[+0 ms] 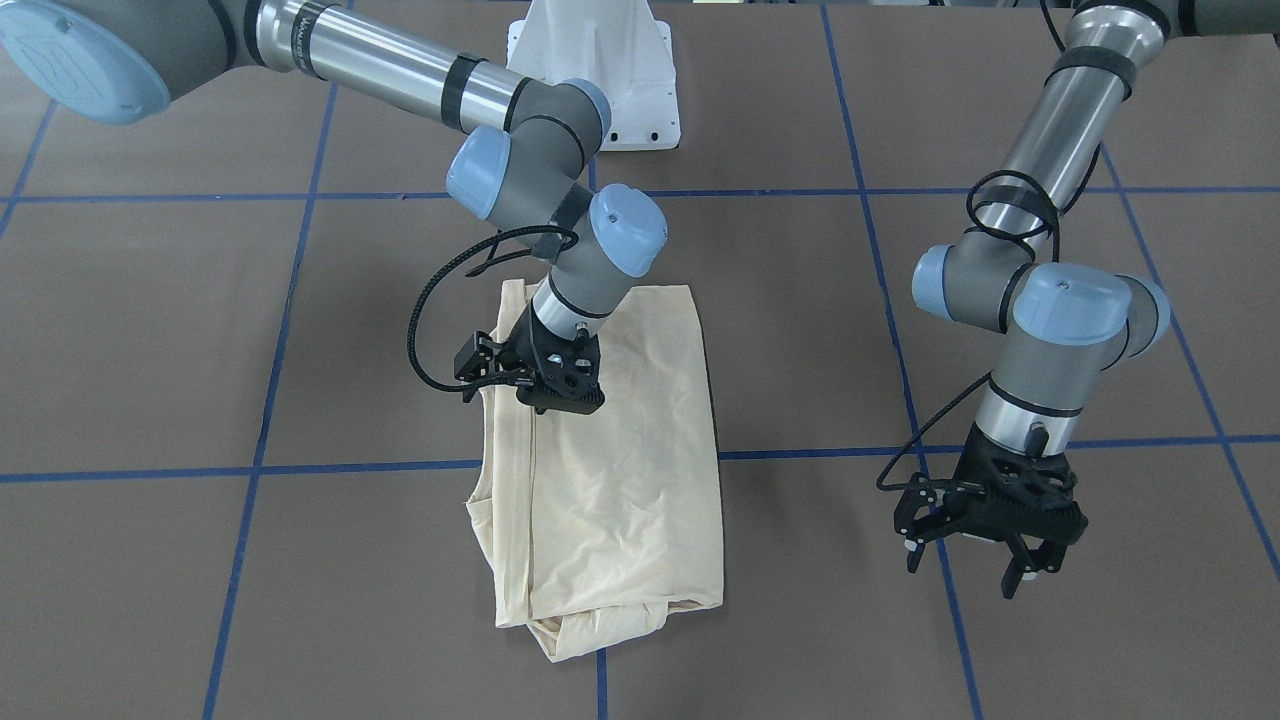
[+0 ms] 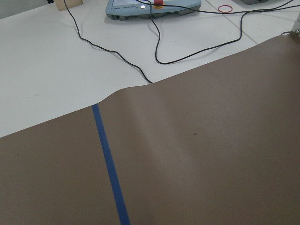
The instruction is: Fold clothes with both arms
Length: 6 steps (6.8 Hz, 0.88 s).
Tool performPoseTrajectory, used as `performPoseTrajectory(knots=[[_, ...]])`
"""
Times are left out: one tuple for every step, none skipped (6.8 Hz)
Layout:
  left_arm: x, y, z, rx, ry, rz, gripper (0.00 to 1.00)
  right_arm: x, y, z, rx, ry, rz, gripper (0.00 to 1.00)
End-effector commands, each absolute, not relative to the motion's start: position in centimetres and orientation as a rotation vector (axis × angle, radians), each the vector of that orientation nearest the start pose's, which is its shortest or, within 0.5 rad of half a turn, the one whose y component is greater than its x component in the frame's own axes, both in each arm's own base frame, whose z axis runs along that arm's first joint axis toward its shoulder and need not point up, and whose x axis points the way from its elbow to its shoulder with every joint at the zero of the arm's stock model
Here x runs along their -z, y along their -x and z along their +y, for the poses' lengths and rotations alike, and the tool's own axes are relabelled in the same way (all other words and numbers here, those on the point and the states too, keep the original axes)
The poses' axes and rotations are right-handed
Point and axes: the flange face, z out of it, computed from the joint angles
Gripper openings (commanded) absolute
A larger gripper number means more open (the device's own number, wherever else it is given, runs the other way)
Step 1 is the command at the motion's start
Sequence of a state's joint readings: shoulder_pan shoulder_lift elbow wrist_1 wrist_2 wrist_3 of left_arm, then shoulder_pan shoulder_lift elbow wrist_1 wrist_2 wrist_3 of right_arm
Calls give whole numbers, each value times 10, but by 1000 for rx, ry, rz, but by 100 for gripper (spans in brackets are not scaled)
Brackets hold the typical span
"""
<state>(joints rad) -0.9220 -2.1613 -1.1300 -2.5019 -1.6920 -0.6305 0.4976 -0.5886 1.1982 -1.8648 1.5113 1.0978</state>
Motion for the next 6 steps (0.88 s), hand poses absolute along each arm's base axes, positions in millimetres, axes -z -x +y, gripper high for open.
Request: performPoseTrajectory(knots=[[-416, -362, -678, -82, -800, 731, 100, -238, 637, -503, -28, -187, -239, 100], [-416, -362, -678, -82, -800, 731, 100, -243, 636, -503, -25, -185, -234, 100], [-416, -362, -678, -82, -800, 731, 100, -247, 634, -501, -22, -173, -214, 100], [-416, -362, -678, -82, -800, 731, 100, -252, 631, -501, -22, -166, -200, 100], [-417, -362, -678, -82, -799, 731, 100, -251, 623, -507, 9, -166, -188, 100], [-418, -362, -678, -82, -798, 730, 100, -262, 607, -513, 12, -170, -185, 100]])
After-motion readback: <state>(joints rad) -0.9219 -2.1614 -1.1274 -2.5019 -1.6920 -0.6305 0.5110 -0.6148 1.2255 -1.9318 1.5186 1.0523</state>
